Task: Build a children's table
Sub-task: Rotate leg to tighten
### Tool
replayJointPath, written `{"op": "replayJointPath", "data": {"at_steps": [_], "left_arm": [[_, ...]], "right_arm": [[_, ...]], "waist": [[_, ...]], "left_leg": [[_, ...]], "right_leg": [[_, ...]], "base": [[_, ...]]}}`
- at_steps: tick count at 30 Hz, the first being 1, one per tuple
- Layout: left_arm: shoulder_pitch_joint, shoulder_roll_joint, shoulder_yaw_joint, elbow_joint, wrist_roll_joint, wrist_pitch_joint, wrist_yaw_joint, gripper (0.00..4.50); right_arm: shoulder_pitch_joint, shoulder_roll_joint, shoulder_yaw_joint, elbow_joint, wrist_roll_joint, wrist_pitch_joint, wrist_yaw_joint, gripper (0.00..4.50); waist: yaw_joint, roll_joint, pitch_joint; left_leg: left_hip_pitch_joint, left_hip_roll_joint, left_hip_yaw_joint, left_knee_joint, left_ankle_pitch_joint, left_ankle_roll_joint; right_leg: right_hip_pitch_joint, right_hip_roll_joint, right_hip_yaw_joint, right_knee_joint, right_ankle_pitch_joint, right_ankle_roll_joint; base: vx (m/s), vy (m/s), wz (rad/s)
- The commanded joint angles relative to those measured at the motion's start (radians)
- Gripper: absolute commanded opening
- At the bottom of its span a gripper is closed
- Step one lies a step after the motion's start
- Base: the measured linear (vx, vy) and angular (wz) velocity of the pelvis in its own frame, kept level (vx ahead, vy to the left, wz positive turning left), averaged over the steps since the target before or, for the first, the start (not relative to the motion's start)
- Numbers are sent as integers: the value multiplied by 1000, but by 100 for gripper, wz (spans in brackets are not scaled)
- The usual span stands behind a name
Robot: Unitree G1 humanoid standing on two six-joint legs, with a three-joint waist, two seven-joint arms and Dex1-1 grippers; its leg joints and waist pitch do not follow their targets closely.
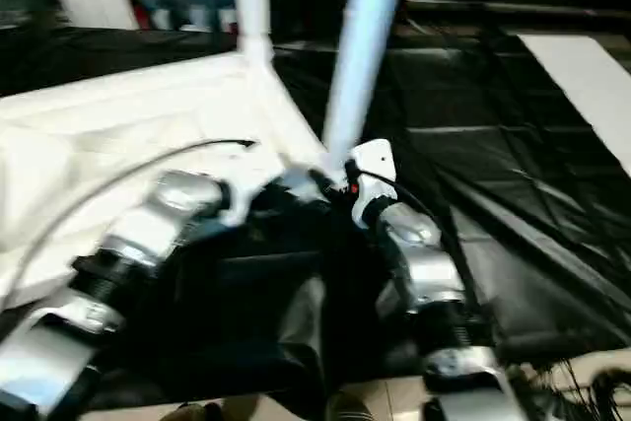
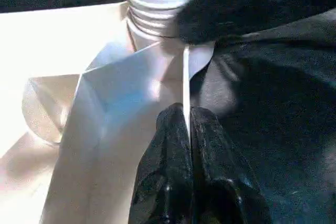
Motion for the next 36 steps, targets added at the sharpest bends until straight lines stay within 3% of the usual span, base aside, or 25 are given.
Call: {"op": "replayJointPath", "data": {"at_steps": [1, 3, 9, 10, 12, 13, 17, 20, 26, 31, 36], "left_arm": [[36, 13, -21, 20, 14, 13, -29, 0], [58, 55, -43, -27, -7, -16, -132, 0], [120, 133, -68, -154, -97, -72, -355, 0], [131, 153, -78, -185, -109, -57, -392, 0], [132, 156, -79, -189, -109, -53, -396, 0], [137, 167, -82, -203, -115, -43, -414, 0], [145, 175, -80, -222, -124, -30, -438, 0], [150, 182, -80, -231, -125, -27, -452, 0], [154, 188, -75, -238, -127, -22, -454, 0], [152, 187, -73, -232, -122, -21, -446, 0], [147, 168, -64, -205, -107, -19, -408, 0]], "right_arm": [[10, -3, 83, -57, 6, 8, 115, 371], [31, -92, 116, -100, -2, -19, 246, 371], [79, -182, 119, -177, 59, -15, 427, 371], [90, -200, 123, -189, 74, -14, 466, 371], [92, -203, 124, -190, 76, -15, 473, 371], [100, -216, 128, -196, 90, -12, 506, 371], [108, -223, 130, -206, 123, 11, 548, 371], [111, -228, 138, -204, 120, 17, 575, 371], [115, -238, 147, -193, 107, 9, 598, 305], [114, -246, 159, -177, 93, -3, 602, 264], [122, -234, 157, -170, 88, 4, 587, 257]], "waist": [[8, -6, -58], [10, -7, -60], [11, -4, -68], [10, -1, -68], [12, -1, -66], [17, 0, -63], [30, 2, -58], [35, 0, -60], [39, -4, -65], [39, -5, -65], [40, -5, -65]], "left_leg": [[-5, 49, -23, -58, -125, 100], [-4, 51, -21, -54, -110, 110], [-4, 54, -17, -44, -9, 175], [-3, 57, -15, -42, 9, 191], [-2, 57, -15, -42, 6, 192], [0, 59, -14, -43, -20, 185], [6, 62, -14, -49, -85, 138], [4, 59, -15, -49, -93, 114], [0, 53, -14, -43, -51, 126], [0, 54, -15, -42, -63, 123], [0, 53, -15, -41, -78, 115]], "right_leg": [[53, -78, 41, -65, -239, -218], [55, -77, 42, -59, -197, -233], [60, -75, 41, -29, 48, -307], [55, -73, 40, -25, 82, -324], [54, -73, 40, -25, 80, -327], [52, -75, 40, -29, 34, -327], [46, -75, 41, -41, -87, -304], [48, -76, 42, -41, -110, -284], [52, -74, 43, -33, -51, -282], [51, -74, 42, -36, -87, -276], [49, -72, 42, -38, -114, -269]], "base": [[0, 0, 0], [0, 0, 0], [0, 0, 0], [0, 0, 0], [0, 0, 0], [0, 0, 0], [0, 0, 0], [0, 0, 0], [0, 0, 0], [0, 0, 0], [0, 0, 0]]}}
